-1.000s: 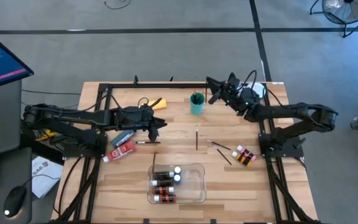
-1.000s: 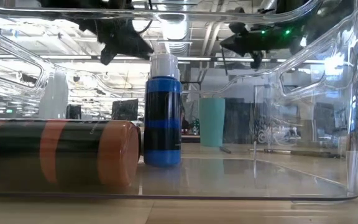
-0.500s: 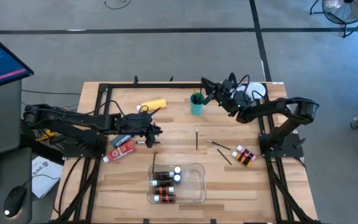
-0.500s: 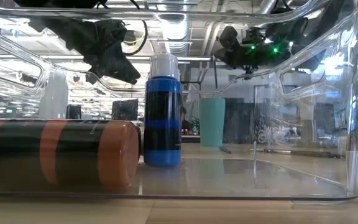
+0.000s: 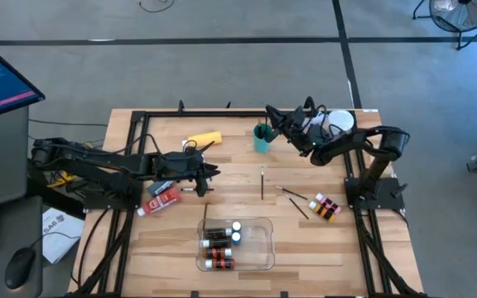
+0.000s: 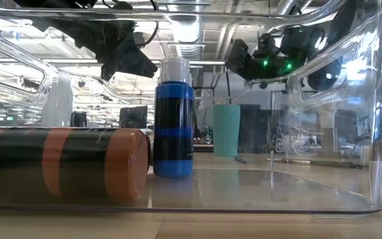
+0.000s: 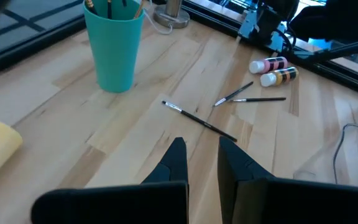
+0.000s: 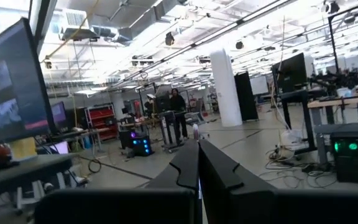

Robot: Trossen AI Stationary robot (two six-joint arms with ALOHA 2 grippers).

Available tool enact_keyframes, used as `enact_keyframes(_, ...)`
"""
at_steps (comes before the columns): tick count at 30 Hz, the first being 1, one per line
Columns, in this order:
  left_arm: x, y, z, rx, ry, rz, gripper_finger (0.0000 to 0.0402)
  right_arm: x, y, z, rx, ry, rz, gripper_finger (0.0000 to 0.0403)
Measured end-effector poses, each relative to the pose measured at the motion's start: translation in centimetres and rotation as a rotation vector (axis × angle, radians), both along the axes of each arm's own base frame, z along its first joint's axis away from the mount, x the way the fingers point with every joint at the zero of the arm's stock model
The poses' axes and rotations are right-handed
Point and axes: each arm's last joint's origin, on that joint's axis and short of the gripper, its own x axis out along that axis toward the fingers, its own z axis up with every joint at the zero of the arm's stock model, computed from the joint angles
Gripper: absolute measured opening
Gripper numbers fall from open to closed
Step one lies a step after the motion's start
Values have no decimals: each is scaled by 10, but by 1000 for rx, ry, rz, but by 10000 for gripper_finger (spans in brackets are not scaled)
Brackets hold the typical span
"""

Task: Pick & Place Paint Supplies
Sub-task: Put the silver paint brush into the green cup

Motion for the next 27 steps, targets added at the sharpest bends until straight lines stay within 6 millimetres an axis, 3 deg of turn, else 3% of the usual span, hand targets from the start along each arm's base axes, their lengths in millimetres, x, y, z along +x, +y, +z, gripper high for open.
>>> enact_keyframes(13, -1, 2, 0, 84, 18, 34, 2, 7, -4, -33, 4, 115, -16, 0)
enact_keyframes(27, -1, 3, 0, 113, 29, 42, 2, 10, 4, -33, -30, 156, -60, 1)
